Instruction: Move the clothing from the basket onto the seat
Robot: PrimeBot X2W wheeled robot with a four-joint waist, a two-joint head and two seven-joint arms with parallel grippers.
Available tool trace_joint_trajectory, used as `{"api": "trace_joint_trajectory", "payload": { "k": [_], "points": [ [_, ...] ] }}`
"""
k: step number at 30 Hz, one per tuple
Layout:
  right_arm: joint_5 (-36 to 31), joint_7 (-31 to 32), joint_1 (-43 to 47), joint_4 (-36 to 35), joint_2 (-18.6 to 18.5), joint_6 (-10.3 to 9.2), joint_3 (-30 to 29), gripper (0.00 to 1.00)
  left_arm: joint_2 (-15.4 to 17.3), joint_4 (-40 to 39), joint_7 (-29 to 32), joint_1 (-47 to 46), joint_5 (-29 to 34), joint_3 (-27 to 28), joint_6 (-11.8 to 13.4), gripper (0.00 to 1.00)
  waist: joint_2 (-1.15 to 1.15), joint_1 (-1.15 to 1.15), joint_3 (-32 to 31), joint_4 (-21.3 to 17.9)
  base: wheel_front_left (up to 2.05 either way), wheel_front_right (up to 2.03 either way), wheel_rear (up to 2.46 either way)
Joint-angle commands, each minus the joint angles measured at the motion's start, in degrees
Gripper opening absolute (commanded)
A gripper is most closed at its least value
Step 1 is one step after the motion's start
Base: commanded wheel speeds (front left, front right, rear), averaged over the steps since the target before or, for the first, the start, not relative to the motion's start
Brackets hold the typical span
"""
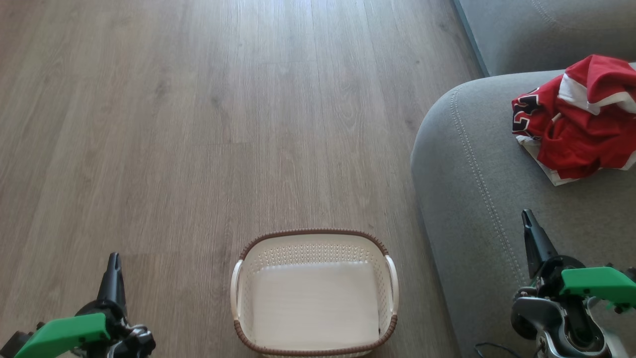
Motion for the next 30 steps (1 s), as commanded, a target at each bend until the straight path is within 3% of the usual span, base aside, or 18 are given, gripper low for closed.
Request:
{"api": "trace_joint_trajectory", "payload": {
  "k": [1, 30],
  "points": [
    [0.4, 0.3, -3.2, -2.3, -1.0, -0.01, 1.1, 0.00, 0.6, -2.2, 0.3, -2.8, -0.2, 2.2, -0.5, 0.00, 0.00, 0.00, 0.0, 0.0, 0.00, 0.00, 0.00],
    [1.5, -0.8, -3.1, -2.4, -2.0, -0.01, 2.4, 0.00, 0.6, -2.2, 0.4, -2.8, -0.1, 2.2, -0.5, 0.00, 0.00, 0.00, 0.0, 0.0, 0.00, 0.00, 0.00]
  ]
}}
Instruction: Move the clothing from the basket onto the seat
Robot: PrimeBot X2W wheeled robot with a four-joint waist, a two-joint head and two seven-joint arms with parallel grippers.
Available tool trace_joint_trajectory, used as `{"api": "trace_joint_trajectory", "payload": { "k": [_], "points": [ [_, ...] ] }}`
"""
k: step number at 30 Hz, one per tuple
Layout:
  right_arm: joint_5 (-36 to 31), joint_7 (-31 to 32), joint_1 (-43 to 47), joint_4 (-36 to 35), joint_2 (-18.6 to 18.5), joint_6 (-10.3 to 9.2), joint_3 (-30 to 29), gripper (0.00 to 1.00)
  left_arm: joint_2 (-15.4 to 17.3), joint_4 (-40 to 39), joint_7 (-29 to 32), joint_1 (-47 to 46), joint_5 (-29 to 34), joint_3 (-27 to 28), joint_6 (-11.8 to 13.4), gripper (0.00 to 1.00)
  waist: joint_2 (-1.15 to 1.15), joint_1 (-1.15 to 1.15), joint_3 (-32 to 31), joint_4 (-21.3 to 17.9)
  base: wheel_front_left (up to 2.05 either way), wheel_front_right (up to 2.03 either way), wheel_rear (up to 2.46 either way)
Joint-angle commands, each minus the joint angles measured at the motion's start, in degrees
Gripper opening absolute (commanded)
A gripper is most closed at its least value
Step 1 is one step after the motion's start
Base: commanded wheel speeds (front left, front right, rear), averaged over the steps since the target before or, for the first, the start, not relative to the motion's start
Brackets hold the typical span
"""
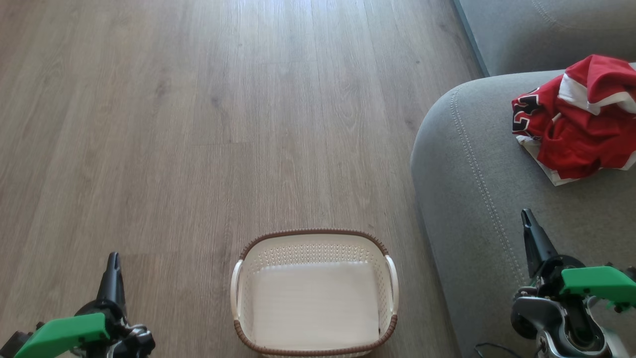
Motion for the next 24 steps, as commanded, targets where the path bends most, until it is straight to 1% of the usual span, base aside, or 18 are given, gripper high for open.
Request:
{"api": "trace_joint_trajectory", "payload": {
  "k": [1, 24],
  "points": [
    [0.5, -0.2, -3.1, -2.3, -1.2, 0.00, 1.4, 0.00, 0.6, -2.1, 0.4, -2.8, -0.1, 2.0, -0.5, 0.00, 0.00, 0.00, 0.0, 0.0, 0.00, 0.00, 0.00],
    [1.6, -1.2, -3.1, -2.5, -2.2, 0.00, 2.7, 0.00, 0.5, -2.1, 0.4, -2.8, -0.1, 2.0, -0.5, 0.00, 0.00, 0.00, 0.0, 0.0, 0.00, 0.00, 0.00]
  ]
}}
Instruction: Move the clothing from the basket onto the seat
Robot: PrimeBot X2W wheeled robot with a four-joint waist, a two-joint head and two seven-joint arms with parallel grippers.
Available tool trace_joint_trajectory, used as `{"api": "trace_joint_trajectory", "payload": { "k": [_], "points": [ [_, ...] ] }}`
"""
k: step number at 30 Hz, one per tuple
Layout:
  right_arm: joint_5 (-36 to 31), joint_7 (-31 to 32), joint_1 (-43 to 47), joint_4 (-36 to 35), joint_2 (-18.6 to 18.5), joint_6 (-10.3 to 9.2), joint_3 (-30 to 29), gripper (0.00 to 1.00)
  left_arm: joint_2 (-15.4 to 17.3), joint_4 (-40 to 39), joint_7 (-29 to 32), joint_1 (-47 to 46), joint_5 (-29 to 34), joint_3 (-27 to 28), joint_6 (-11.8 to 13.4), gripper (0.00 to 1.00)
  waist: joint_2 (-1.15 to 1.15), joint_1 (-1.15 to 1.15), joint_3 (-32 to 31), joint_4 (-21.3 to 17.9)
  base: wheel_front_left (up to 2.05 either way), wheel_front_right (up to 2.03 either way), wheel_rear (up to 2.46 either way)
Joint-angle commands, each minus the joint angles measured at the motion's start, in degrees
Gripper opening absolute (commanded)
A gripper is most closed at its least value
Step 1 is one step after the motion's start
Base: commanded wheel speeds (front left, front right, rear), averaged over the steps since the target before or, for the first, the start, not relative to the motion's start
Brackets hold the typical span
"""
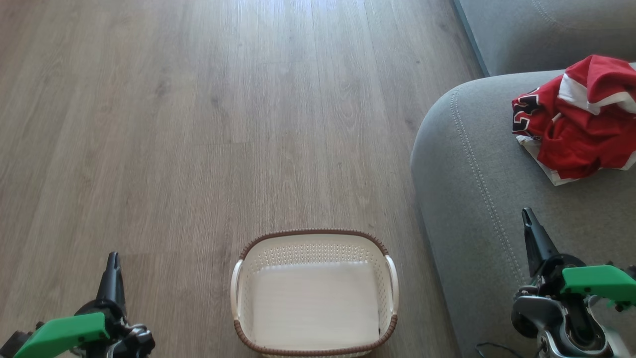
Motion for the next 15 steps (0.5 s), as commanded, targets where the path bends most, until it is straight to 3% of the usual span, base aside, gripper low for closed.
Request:
{"api": "trace_joint_trajectory", "payload": {
  "k": [1, 15],
  "points": [
    [0.5, -0.3, -3.1, -2.2, -1.1, 0.00, 1.4, 0.00, 0.6, -2.1, 0.4, -2.7, -0.1, 2.0, -0.5, 0.00, 0.00, 0.00, 0.0, 0.0, 0.00, 0.00, 0.00],
    [1.3, -1.1, -3.0, -2.4, -1.8, 0.00, 2.3, 0.00, 0.5, -2.1, 0.4, -2.7, -0.1, 2.0, -0.5, 0.00, 0.00, 0.00, 0.0, 0.0, 0.00, 0.00, 0.00]
  ]
}}
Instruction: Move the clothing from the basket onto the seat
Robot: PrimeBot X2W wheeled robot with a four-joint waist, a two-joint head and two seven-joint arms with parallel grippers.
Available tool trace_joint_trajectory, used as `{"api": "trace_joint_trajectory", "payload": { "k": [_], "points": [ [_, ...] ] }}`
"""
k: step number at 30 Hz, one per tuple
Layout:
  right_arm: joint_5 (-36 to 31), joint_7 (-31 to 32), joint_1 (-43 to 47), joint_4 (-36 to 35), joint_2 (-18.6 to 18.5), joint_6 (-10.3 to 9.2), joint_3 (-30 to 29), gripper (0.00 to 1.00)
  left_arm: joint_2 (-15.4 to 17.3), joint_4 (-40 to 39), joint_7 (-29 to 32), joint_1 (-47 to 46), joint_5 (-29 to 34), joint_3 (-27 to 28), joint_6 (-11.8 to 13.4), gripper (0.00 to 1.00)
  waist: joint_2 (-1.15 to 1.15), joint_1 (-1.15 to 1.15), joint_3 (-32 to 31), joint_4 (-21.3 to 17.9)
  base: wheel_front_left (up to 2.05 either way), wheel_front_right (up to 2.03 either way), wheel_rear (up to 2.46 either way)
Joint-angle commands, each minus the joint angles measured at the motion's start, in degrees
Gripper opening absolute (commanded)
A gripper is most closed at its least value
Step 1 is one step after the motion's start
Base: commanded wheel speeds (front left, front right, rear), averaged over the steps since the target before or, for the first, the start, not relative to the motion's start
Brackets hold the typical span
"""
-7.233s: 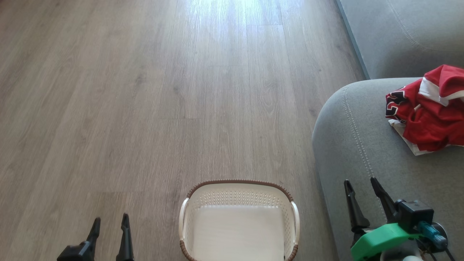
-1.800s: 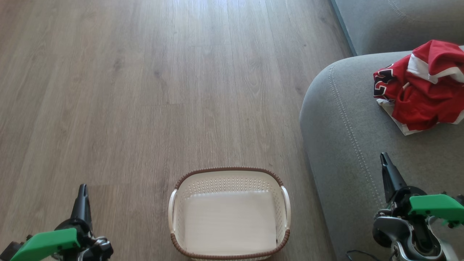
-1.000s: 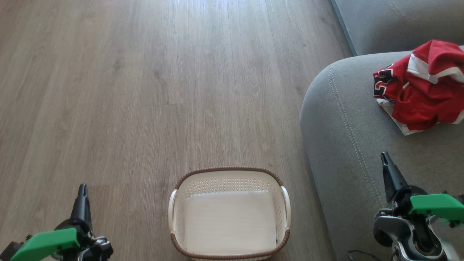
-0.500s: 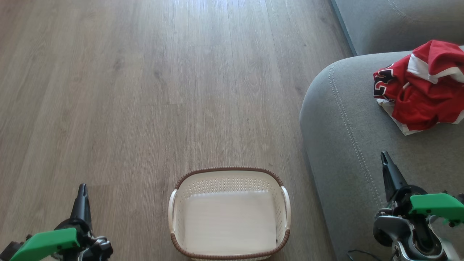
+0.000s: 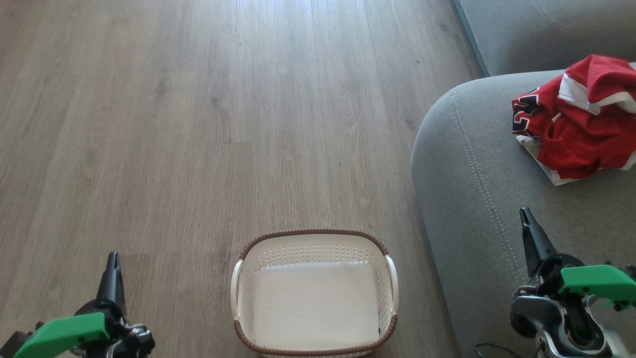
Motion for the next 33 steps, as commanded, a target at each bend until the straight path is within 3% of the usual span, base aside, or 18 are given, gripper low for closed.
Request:
{"api": "trace_joint_trajectory", "payload": {
  "k": [1, 33],
  "points": [
    [0.4, -0.6, -3.0, -2.3, -1.3, 0.00, 1.3, 0.00, 0.5, -2.1, 0.4, -2.7, -0.1, 2.0, -0.5, 0.00, 0.00, 0.00, 0.0, 0.0, 0.00, 0.00, 0.00],
    [2.6, -2.5, -2.9, -2.7, -3.2, 0.00, 3.7, 0.00, 0.5, -2.2, 0.5, -2.7, 0.0, 2.1, -0.5, 0.00, 0.00, 0.00, 0.0, 0.0, 0.00, 0.00, 0.00]
  ]
}}
